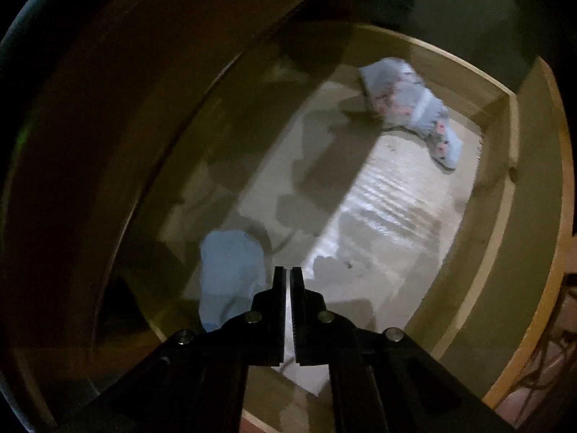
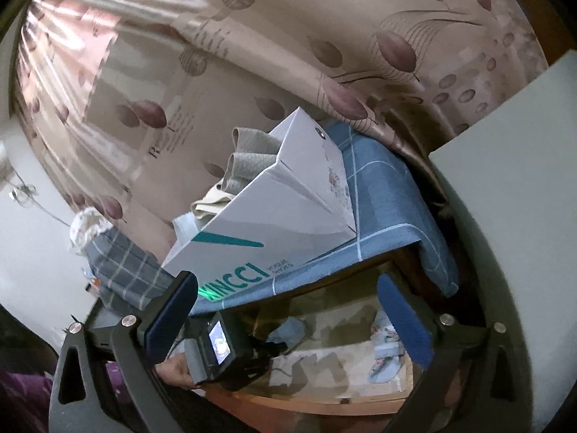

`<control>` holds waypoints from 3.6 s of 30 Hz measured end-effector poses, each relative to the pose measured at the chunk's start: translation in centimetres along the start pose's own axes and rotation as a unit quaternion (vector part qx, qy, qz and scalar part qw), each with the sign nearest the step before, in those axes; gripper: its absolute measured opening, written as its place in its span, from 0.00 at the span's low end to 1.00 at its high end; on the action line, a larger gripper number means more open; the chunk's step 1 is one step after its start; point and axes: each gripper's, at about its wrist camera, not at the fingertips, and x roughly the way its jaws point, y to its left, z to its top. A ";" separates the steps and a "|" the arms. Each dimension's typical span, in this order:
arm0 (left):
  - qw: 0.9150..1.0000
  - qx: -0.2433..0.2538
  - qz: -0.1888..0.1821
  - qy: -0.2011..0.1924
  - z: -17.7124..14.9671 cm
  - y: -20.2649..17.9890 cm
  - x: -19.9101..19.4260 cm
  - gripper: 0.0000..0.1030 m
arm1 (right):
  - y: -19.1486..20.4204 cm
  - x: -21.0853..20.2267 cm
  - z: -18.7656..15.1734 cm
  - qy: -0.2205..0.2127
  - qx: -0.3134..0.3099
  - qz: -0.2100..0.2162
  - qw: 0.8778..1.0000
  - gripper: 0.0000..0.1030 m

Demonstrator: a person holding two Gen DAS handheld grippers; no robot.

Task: Take underwear out of drawer
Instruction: 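Close the left tool on the light blue sock, then lift the light blue sock out of the drawer with the left tool, then hold the sock up with the left tool while the right tool grasps the floral-print underwear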

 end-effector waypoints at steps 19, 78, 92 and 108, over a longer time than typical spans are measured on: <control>0.991 0.035 0.116 0.062 -0.9 1.7 5.2 0.24 | 0.8 0.3 -0.3 0.021 -0.019 0.028 0.999 0.98; 0.987 0.080 0.141 0.020 -1.4 5.2 4.9 0.31 | 1.0 2.2 -0.8 0.065 -0.028 0.001 0.997 0.99; 0.997 0.055 0.058 0.004 -1.8 5.7 5.0 0.28 | -0.3 1.9 -0.4 0.055 0.015 0.022 0.998 0.99; 0.992 0.048 -0.002 -0.120 -3.6 3.0 -7.9 0.26 | 2.1 4.8 -2.0 0.130 -0.081 -0.049 0.987 0.99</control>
